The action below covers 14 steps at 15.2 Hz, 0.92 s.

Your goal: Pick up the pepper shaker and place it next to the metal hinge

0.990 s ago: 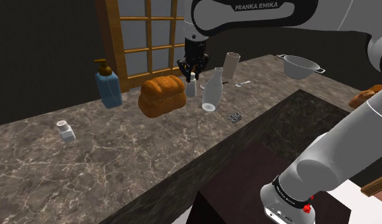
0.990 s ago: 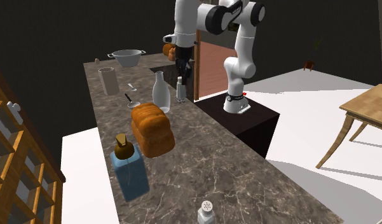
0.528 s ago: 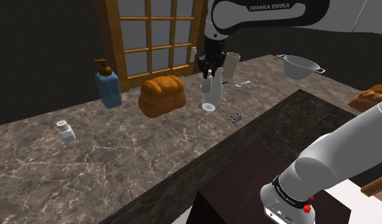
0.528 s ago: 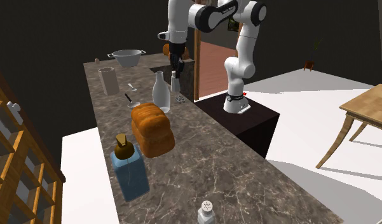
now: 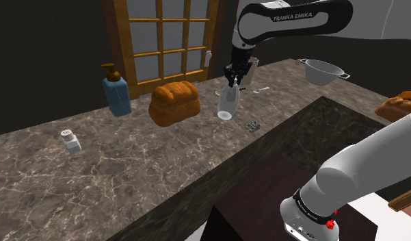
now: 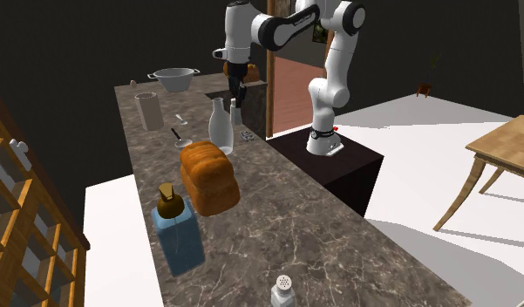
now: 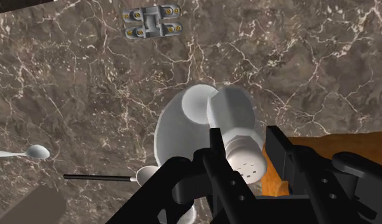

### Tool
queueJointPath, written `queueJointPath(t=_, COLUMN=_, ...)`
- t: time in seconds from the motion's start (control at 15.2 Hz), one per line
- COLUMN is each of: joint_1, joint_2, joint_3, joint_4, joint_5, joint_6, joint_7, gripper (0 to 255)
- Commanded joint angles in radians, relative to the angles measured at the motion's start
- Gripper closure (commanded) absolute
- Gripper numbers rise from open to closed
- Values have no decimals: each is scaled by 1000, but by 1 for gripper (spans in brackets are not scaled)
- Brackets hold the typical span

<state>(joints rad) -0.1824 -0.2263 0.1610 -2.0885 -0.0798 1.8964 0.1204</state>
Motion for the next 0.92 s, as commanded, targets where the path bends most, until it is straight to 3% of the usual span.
queueJointPath(t=0.0, joint_1=-1, joint_2=4, joint_3=0, joint_4=-24, joint_5=-2, joint_6=27, joint_7=2, gripper=255)
queueJointPath(t=0.86, joint_1=-2, joint_2=46, joint_3=4, joint_4=-158, joint_5=-16, joint_6=201, joint_7=25, gripper=255)
